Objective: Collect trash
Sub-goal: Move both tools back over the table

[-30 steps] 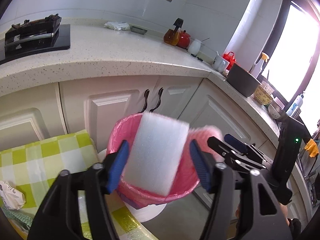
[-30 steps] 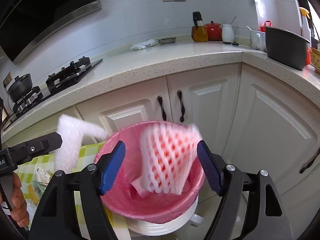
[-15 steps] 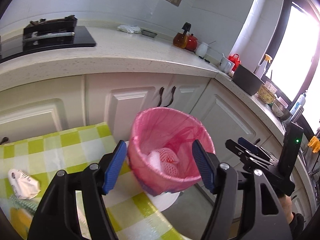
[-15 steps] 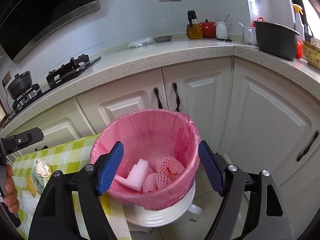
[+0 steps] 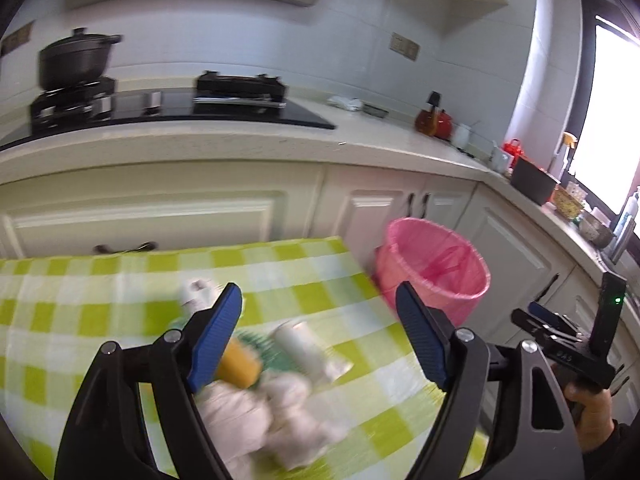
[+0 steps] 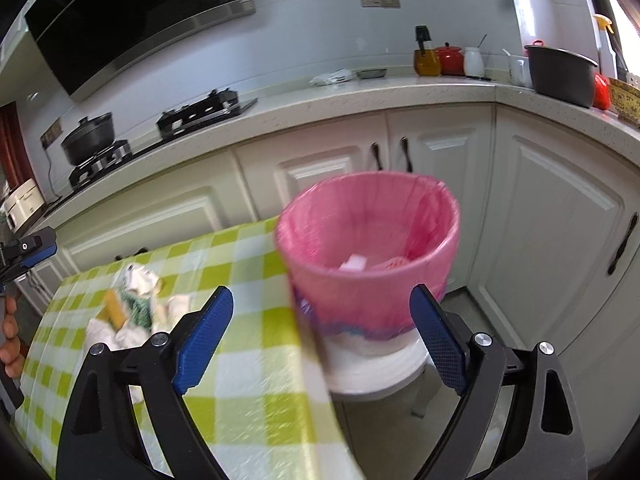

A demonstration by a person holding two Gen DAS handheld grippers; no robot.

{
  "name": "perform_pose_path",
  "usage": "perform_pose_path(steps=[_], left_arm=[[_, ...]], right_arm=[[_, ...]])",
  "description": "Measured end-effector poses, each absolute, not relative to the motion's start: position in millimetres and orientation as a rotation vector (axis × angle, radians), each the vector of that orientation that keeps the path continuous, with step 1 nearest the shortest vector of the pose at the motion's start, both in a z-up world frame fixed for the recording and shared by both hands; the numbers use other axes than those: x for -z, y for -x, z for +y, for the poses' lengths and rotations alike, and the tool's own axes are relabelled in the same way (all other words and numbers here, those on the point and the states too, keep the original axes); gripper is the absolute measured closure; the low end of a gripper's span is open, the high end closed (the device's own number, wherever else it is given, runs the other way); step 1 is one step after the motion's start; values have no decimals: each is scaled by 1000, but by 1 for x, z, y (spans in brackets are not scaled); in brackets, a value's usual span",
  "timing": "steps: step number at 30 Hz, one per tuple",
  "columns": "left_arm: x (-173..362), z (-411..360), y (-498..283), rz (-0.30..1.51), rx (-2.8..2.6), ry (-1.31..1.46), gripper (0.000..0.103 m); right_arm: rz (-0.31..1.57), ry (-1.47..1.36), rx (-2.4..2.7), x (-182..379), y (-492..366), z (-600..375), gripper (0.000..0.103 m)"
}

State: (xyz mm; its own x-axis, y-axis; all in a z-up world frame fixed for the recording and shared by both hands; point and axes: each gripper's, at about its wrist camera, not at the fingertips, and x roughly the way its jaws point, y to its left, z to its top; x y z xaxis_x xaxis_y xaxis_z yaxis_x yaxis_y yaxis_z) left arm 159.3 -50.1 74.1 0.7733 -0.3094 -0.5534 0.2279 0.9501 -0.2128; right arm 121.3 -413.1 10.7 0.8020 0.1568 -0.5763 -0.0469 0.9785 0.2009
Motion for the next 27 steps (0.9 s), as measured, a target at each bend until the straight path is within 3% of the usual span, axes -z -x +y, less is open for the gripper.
perform_pose_path(steps=[11,27], left_arm=[[-6,45,-91,732,175,194,28],[56,25,-139,863,316,314,33]], right_arm=[[747,-218,-237,27,-83,-334,18],[821,-143,-321,38,-86,-275,18]])
